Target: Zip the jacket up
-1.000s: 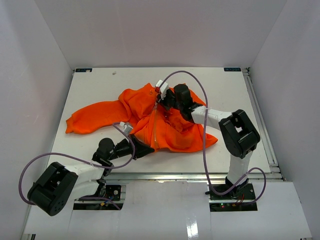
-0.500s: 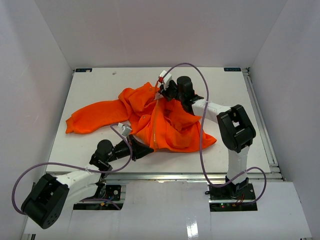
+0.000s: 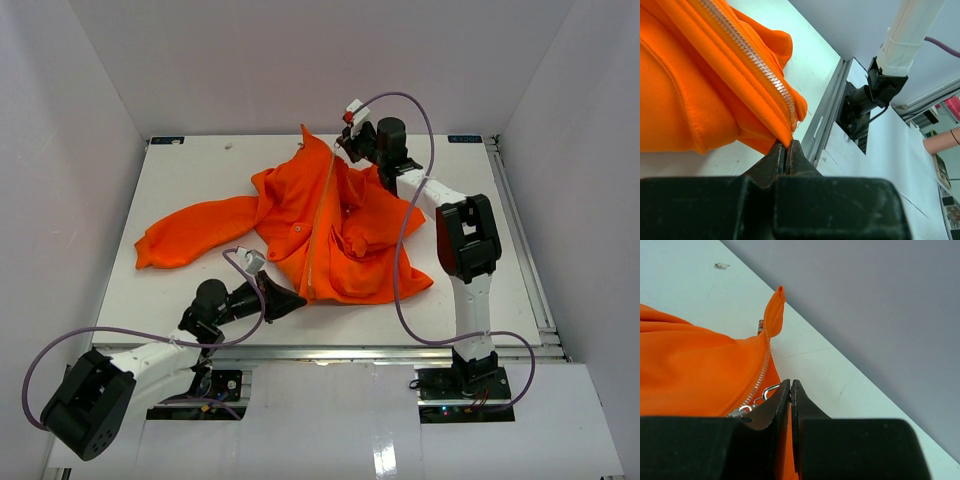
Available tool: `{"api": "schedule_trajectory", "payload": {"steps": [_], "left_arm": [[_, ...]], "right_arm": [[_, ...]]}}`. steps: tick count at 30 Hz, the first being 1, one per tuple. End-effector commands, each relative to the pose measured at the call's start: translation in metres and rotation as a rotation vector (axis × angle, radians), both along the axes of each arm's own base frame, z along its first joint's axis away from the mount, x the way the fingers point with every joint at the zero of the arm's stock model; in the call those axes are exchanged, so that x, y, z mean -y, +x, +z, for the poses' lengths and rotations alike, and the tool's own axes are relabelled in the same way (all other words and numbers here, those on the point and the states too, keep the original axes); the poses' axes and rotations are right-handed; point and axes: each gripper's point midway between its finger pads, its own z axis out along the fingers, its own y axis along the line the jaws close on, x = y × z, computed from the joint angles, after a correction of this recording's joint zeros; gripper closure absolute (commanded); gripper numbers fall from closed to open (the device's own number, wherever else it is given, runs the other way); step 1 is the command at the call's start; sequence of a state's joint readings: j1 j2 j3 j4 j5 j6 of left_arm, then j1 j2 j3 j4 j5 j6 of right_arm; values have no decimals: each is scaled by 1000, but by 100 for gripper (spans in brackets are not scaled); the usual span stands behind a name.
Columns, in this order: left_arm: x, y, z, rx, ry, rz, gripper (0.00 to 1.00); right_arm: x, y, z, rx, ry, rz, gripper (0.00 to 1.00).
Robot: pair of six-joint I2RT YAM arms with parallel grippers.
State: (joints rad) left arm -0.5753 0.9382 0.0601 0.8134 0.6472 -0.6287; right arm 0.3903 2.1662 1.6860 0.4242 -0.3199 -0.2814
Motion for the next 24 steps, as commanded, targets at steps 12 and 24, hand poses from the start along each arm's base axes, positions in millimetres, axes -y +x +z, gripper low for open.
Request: {"api": "schedule_trajectory", "payload": {"steps": [12,24], "left_arm": [[-12,-32,-56,-104,128,-56,100],[-9,-29,-59,-96,148,-71,100]], "right_arm": [[103,107,73,281,211,-286,92],[200,121,87,325,386,-382,92]]}}
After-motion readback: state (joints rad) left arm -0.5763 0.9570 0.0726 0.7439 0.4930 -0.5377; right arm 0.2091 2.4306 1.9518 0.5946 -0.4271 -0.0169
